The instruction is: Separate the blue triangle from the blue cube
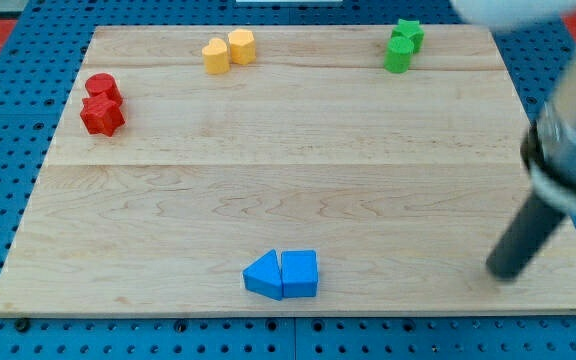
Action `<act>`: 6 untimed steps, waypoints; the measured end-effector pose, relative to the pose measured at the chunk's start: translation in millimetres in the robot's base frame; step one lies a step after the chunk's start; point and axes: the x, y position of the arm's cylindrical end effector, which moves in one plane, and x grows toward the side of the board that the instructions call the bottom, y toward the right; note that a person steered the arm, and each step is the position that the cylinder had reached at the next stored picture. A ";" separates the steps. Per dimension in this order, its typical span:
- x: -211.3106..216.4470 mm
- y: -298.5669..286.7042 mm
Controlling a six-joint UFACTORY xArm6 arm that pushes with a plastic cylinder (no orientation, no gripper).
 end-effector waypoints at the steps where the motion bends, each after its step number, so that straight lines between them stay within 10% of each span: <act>1: 11.5 -23.7; 6: -48.8 -282.8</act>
